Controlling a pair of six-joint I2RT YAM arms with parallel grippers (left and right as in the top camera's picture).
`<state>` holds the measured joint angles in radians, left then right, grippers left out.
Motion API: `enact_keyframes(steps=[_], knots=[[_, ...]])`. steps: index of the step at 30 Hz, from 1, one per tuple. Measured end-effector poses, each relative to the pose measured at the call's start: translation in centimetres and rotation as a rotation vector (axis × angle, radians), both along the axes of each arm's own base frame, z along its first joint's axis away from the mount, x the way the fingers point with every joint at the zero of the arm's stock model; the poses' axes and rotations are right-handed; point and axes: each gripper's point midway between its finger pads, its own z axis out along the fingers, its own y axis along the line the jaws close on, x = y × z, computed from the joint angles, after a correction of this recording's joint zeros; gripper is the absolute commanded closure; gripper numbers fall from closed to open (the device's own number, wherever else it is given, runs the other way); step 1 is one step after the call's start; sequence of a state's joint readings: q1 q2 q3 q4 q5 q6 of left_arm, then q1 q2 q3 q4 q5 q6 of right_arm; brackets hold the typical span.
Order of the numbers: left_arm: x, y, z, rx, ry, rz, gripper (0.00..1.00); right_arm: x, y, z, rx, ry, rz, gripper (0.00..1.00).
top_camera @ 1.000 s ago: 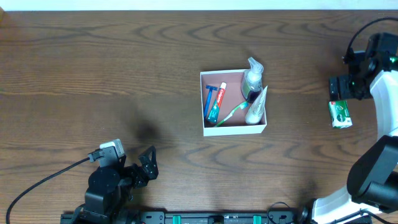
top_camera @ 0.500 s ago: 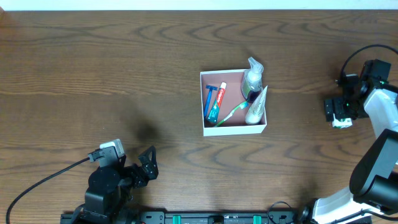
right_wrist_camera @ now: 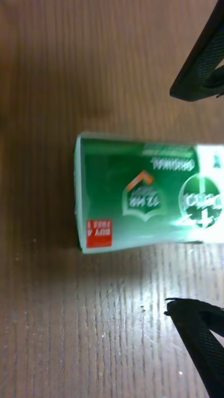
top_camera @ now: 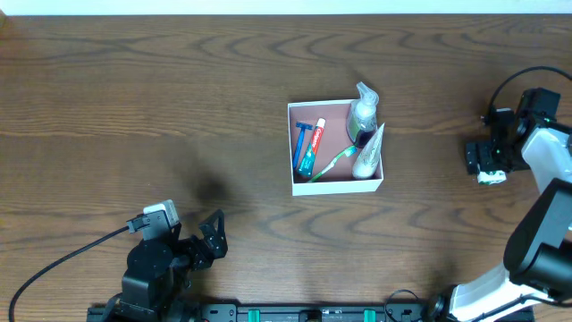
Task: Pack container
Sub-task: 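Raise the right gripper and move it over the green Dettol soap, then lower the right gripper and grasp the Dettol soap box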
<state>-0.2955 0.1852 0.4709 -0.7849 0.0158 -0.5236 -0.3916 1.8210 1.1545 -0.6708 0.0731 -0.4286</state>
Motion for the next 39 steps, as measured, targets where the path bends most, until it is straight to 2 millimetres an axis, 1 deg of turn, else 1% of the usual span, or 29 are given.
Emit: enact_keyframes(steps=[4,10,17,21,34,39], knots=[[0.0,0.0,0.0,0.000,0.000,0.000,0.02,0.0,0.2,-1.2,0.019,0.018,0.002,0.01],[0.0,0.0,0.0,0.000,0.000,0.000,0.02,0.2,0.6,-1.3,0.048,0.004,0.007,0.01],[0.0,0.0,0.0,0.000,0.000,0.000,0.02,-0.3,-0.7,-1.3,0.072,-0.010,-0.038,0.01],[0.0,0.0,0.0,0.000,0.000,0.000,0.02,-0.5,-1.1,-1.3,0.083,-0.016,-0.053,0.01],[0.0,0.0,0.0,0.000,0.000,0.000,0.02,-0.1,-0.6,-1.3,0.117,-0.032,-0.044,0.01],[0.0,0.0,0.0,0.000,0.000,0.000,0.02,-0.4,-0.4,-2.3,0.132,-0.008,-0.045,0.01]])
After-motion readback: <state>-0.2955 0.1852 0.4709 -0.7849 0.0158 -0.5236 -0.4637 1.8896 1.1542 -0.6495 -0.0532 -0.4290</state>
